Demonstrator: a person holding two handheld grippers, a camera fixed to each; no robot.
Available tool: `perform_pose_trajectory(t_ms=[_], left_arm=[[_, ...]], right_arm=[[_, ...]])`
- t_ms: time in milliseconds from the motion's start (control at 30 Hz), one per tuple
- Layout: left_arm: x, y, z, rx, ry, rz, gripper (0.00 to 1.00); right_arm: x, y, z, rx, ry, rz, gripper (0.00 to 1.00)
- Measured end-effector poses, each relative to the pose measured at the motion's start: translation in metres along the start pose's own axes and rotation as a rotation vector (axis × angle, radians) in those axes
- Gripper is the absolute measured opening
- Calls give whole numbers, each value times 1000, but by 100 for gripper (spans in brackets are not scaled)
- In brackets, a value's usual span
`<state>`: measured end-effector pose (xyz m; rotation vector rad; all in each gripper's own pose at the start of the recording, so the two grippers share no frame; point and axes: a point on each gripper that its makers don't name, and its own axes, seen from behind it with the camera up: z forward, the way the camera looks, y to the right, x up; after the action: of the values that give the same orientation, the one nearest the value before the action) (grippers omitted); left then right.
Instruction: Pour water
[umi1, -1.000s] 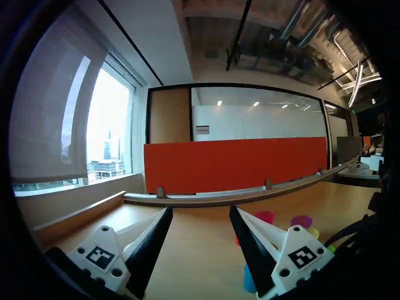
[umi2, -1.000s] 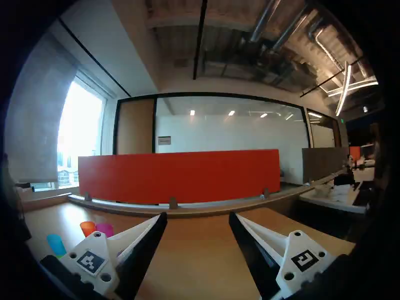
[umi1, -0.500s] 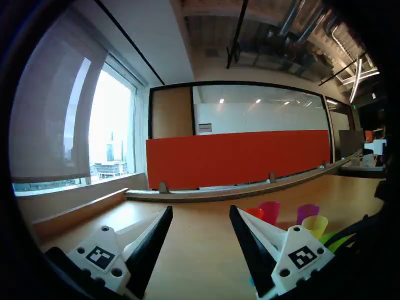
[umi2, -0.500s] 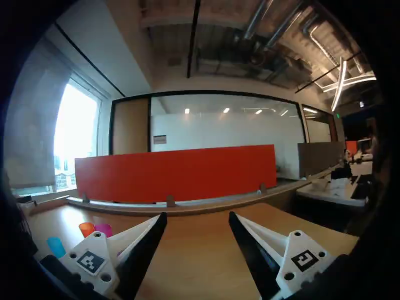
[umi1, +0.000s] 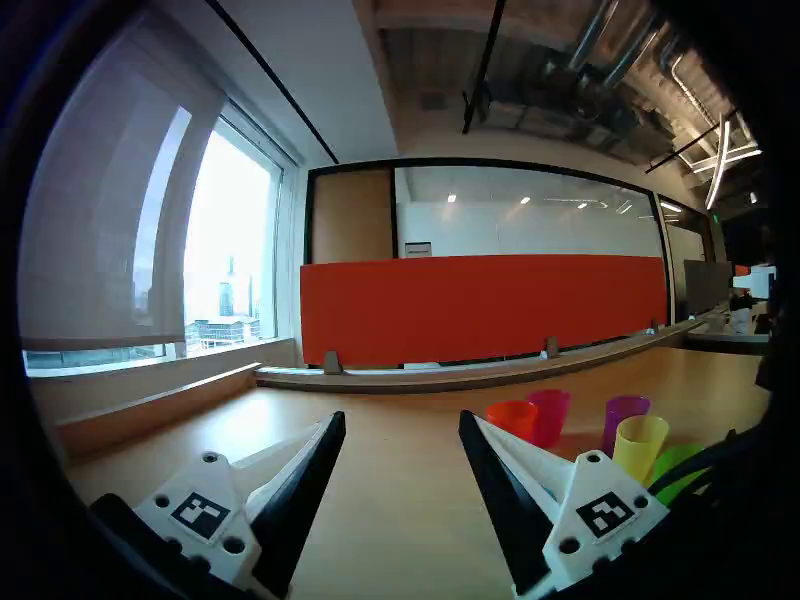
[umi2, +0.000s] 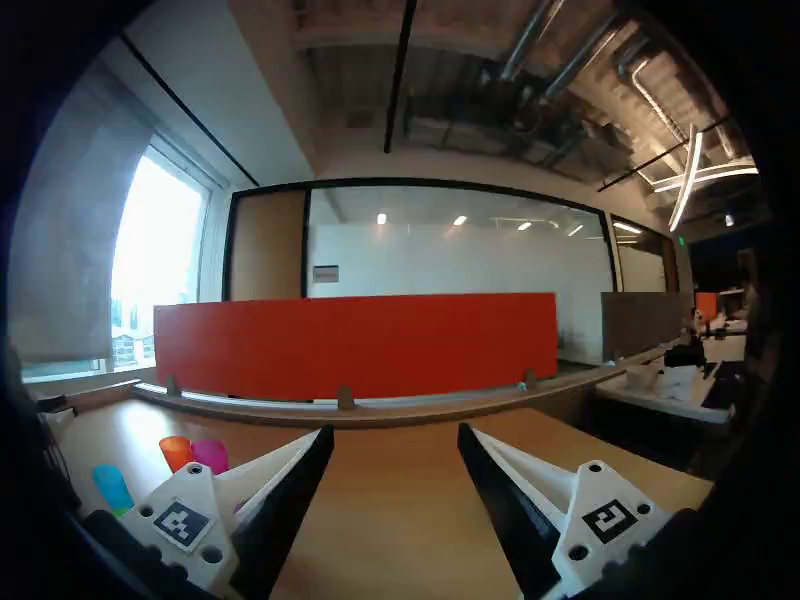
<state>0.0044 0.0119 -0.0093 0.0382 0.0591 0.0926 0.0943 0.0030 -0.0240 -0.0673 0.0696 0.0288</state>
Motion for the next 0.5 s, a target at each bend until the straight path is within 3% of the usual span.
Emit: perform_pose_trajectory(t_ms=[500], left_arm=[[-16, -2, 2, 7, -25, -5, 83]], right_arm=[[5, 0, -3, -6, 3, -11, 96]])
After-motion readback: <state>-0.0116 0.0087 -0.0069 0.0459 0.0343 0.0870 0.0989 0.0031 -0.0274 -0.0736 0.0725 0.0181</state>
